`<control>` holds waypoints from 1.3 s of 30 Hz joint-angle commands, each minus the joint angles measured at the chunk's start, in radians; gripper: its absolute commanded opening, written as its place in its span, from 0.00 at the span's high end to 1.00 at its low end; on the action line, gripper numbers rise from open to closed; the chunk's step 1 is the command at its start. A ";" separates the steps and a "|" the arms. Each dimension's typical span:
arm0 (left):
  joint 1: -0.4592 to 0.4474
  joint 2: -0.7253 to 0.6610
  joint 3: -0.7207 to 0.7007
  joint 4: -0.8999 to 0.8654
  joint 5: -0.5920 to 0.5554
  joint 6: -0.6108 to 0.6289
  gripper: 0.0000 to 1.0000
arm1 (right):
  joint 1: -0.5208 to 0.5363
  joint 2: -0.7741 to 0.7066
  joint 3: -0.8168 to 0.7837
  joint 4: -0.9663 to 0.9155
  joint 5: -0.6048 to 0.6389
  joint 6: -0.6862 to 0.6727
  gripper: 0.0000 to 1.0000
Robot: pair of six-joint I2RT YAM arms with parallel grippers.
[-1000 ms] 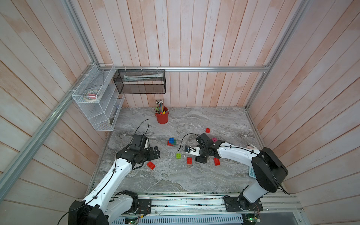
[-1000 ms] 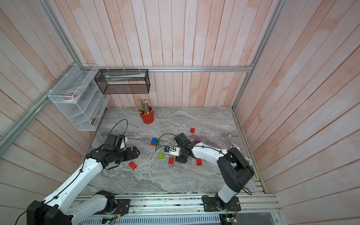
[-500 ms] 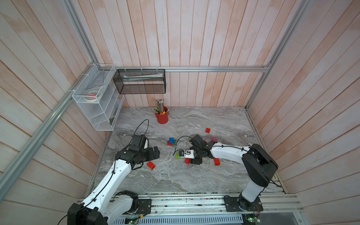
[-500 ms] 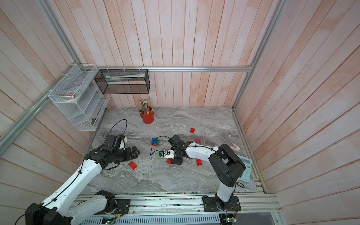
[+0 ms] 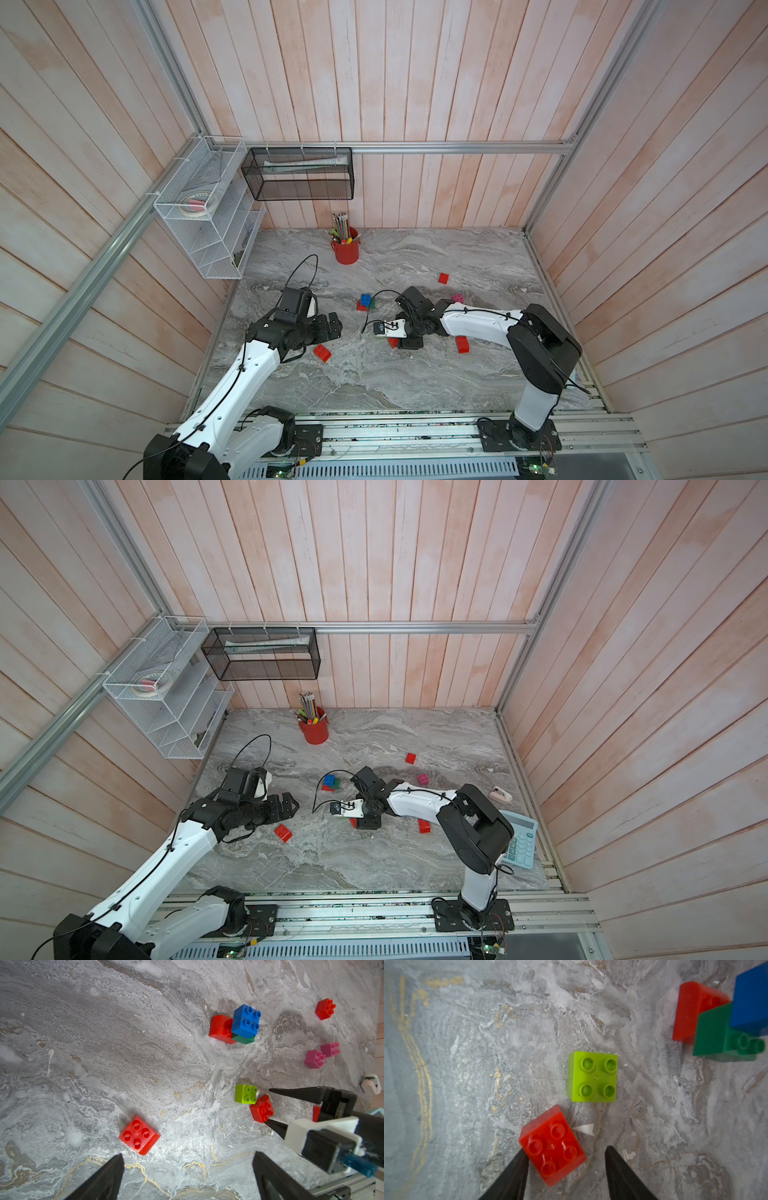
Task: Assemble the letter s with lego
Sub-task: Pick up the lego brick from the center of the board.
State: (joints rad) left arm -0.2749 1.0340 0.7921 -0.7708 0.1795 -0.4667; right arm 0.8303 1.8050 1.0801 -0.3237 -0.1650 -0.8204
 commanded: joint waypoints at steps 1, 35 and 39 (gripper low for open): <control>0.004 -0.002 0.013 -0.003 0.014 0.016 0.00 | 0.010 0.020 0.028 -0.027 -0.042 -0.013 0.42; 0.004 -0.013 0.015 -0.002 0.033 0.028 0.00 | 0.020 -0.021 0.072 -0.078 -0.084 0.095 0.72; 0.004 -0.009 0.017 0.004 0.039 0.025 0.00 | 0.011 -0.032 0.097 -0.080 -0.082 0.138 0.72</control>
State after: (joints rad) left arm -0.2749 1.0340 0.7925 -0.7708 0.2058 -0.4557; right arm 0.8501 1.8030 1.1374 -0.3809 -0.2234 -0.7361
